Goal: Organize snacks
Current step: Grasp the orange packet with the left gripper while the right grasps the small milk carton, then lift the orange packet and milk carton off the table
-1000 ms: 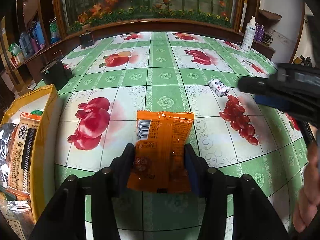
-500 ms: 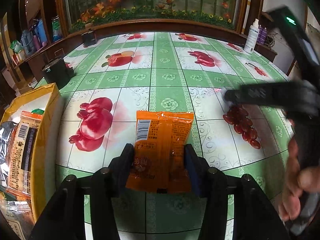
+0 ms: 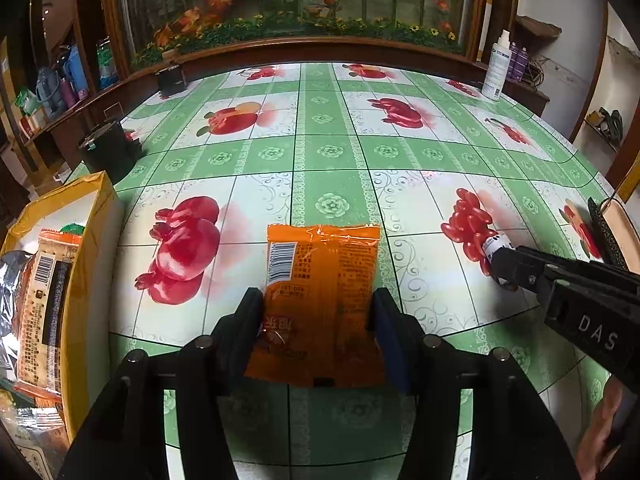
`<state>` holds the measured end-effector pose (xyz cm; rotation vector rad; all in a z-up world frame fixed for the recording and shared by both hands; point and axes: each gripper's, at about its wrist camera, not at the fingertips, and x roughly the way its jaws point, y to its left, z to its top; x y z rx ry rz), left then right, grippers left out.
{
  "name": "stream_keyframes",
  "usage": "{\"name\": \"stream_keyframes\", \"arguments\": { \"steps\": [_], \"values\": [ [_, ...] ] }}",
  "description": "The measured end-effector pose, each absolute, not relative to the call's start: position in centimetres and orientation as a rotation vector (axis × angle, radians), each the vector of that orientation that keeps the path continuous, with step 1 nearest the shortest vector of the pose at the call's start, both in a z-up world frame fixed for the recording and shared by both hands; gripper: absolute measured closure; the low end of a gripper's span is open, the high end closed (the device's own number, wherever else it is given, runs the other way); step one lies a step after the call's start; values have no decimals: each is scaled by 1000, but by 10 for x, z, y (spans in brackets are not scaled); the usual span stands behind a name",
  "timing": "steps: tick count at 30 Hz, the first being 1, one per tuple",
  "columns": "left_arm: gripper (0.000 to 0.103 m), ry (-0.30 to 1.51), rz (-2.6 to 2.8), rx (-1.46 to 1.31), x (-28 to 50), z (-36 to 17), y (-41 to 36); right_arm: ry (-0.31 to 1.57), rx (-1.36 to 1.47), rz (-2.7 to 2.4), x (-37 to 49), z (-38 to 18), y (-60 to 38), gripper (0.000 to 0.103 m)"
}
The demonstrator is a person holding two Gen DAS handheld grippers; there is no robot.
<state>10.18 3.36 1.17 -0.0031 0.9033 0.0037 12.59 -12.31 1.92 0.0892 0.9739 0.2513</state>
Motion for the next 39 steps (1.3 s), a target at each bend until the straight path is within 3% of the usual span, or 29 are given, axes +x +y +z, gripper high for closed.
{"name": "stream_keyframes", "arguments": {
  "steps": [5, 7, 13, 39],
  "values": [
    [43, 904, 6, -3, 101, 12, 34, 939, -28, 218, 120, 18, -106, 82],
    [52, 899, 5, -7, 101, 12, 34, 937, -40, 219, 121, 18, -104, 81],
    [58, 896, 3, -16, 102, 12, 36, 939, 9, 248, 121, 19, -110, 82],
    [59, 641, 127, 50, 79, 53, 38, 795, -42, 282, 101, 46, -96, 82]
  ]
}}
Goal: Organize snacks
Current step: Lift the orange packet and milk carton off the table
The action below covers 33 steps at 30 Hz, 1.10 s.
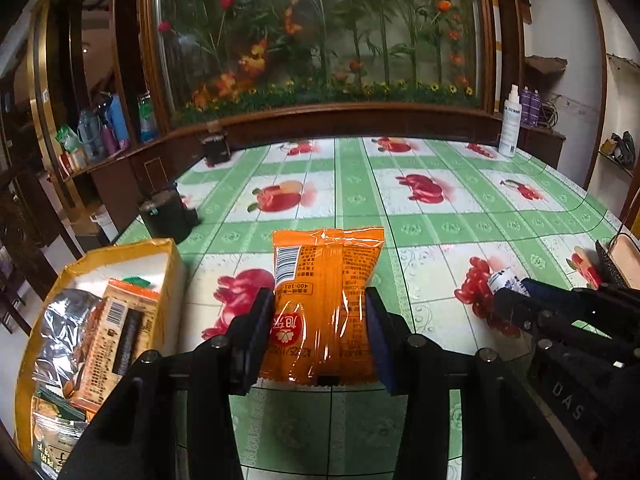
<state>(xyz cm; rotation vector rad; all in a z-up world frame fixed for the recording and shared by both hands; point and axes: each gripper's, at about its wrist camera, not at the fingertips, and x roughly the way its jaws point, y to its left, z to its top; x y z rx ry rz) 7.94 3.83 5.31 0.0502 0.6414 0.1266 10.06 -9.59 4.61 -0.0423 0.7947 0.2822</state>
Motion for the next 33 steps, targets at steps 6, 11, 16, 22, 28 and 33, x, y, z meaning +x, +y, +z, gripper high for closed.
{"name": "stream_keyframes", "arguments": {
  "steps": [6, 11, 16, 22, 28, 33],
  "values": [
    [59, 615, 138, 53, 76, 57, 40, 783, -38, 285, 99, 48, -96, 82],
    [59, 594, 147, 63, 73, 59, 39, 778, -31, 286, 98, 49, -97, 82],
    [59, 574, 152, 75, 70, 61, 37, 770, -29, 289, 97, 51, -96, 82],
    [59, 556, 162, 85, 69, 63, 37, 761, -29, 292, 95, 52, -95, 82],
    [59, 537, 170, 86, 65, 66, 37, 753, -26, 294, 93, 55, -95, 82],
    [59, 516, 181, 92, 62, 70, 37, 736, -26, 300, 90, 58, -94, 82]
  ]
}}
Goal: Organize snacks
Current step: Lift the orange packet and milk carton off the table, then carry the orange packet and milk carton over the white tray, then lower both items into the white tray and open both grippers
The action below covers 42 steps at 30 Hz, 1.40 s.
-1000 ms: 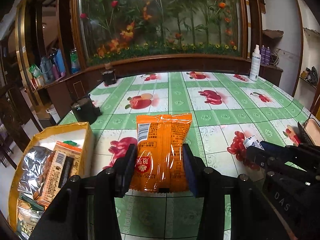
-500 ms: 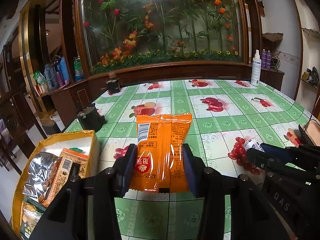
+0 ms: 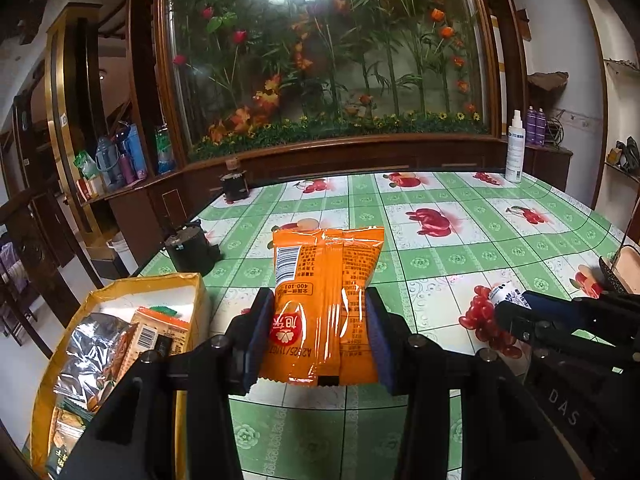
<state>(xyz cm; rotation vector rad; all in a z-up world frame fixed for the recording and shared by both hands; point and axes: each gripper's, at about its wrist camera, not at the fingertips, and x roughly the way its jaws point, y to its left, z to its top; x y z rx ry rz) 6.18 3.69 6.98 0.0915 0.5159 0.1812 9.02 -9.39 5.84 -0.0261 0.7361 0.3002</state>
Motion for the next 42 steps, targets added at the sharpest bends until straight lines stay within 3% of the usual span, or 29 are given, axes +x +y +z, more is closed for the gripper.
{"name": "stream_keyframes", "arguments": {
  "steps": [11, 19, 29, 42],
  "values": [
    [59, 481, 190, 28, 51, 92, 54, 698, -27, 322, 84, 66, -89, 82],
    [59, 487, 265, -6, 27, 127, 120, 661, -15, 449, 64, 77, -62, 82],
    [59, 654, 412, -208, 29, 97, 244, 730, -43, 793, 8, 74, 53, 81],
    [57, 756, 471, -220, 42, 75, 259, 810, -70, 856, 4, 44, 108, 81]
  ]
}}
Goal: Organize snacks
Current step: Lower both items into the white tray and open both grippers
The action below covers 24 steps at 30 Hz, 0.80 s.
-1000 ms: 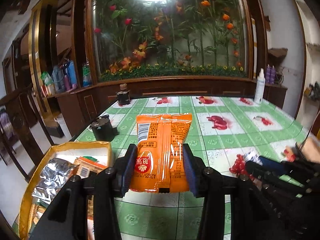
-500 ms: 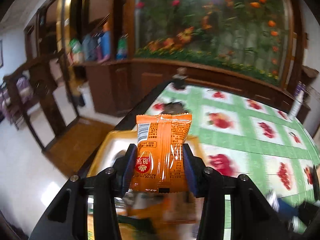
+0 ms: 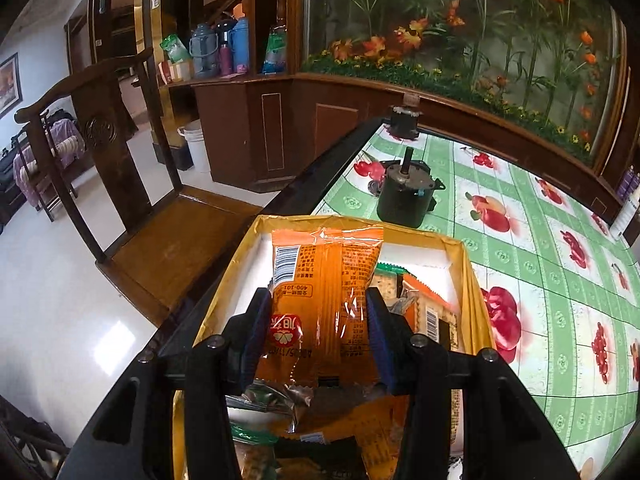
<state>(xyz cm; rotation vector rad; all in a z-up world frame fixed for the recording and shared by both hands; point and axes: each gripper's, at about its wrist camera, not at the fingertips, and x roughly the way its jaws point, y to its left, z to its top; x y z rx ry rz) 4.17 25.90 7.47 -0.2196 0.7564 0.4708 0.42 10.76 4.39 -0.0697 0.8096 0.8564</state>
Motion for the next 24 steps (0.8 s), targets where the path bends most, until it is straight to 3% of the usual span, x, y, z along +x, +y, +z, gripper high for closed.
{"name": "stream_keyframes", "arguments": {
  "steps": [12, 14, 17, 24],
  "values": [
    [49, 776, 490, -225, 44, 71, 261, 825, -70, 858, 4, 42, 104, 80],
    [40, 774, 486, -226, 44, 71, 261, 821, -70, 858, 4, 43, 104, 75],
    [39, 762, 484, -228, 44, 72, 261, 800, -64, 864, 3, 47, 102, 62],
    [38, 731, 473, -256, 40, 75, 261, 759, -56, 861, -1, 55, 97, 61]
  ]
}}
